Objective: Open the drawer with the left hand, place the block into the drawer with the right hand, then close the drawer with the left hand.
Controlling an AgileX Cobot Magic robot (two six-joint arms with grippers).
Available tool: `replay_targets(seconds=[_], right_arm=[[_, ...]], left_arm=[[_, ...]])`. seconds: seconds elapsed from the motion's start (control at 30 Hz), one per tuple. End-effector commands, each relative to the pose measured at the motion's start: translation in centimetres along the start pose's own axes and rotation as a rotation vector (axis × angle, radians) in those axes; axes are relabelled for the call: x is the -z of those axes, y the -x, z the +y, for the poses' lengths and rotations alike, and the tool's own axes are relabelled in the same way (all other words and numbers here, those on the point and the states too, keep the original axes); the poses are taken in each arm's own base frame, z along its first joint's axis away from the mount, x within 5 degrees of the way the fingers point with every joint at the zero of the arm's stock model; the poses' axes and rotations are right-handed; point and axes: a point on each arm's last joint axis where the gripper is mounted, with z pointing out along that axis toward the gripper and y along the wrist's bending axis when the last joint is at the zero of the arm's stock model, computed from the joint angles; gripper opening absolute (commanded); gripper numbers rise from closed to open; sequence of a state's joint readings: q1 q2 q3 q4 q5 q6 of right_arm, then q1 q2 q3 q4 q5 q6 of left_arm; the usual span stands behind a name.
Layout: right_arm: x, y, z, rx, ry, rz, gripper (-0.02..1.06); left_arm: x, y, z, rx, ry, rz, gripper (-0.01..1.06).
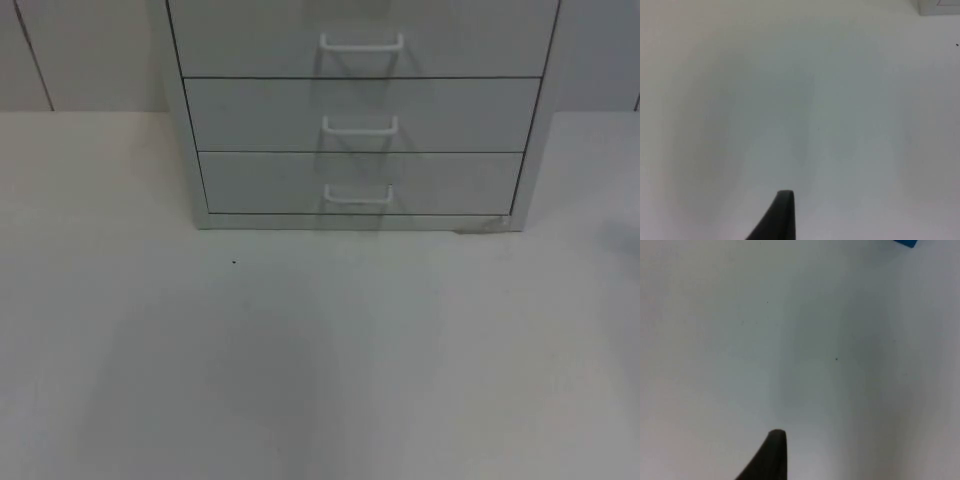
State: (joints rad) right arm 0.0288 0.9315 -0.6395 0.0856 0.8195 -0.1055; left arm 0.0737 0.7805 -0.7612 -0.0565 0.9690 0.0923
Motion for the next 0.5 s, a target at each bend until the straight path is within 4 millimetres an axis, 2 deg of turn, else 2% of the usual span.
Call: replay_targets(seconds=[0.0,0.07,0.1,0.27,0.47], right_arm=[[0.1,0.1,0.1,0.011,-0.001,-0.003,1.05],[0.1,0.1,0.1,0.011,-0.001,-0.003,1.05],[0.1,0.1,0.1,0.011,-0.001,-0.003,1.05],[0.1,0.2,0.1,0.011,-0.001,-0.007,1.05],[0.1,0.2,0.1,0.011,-0.001,-0.007,1.05]], left_arm=[[-0.2,1.4,-0.1,-0.009,-0.027,-0.003,1.04],[-0.4,2.7,-0.5,-0.043,-0.073,0.019,1.01],[-0.4,2.7,-0.5,-0.043,-0.073,0.019,1.01],[-1.5,6.4,-1.7,-0.125,-0.247,0.008,0.95],[-2.7,8.7,-2.9,-0.2,-0.339,-0.004,0.94]])
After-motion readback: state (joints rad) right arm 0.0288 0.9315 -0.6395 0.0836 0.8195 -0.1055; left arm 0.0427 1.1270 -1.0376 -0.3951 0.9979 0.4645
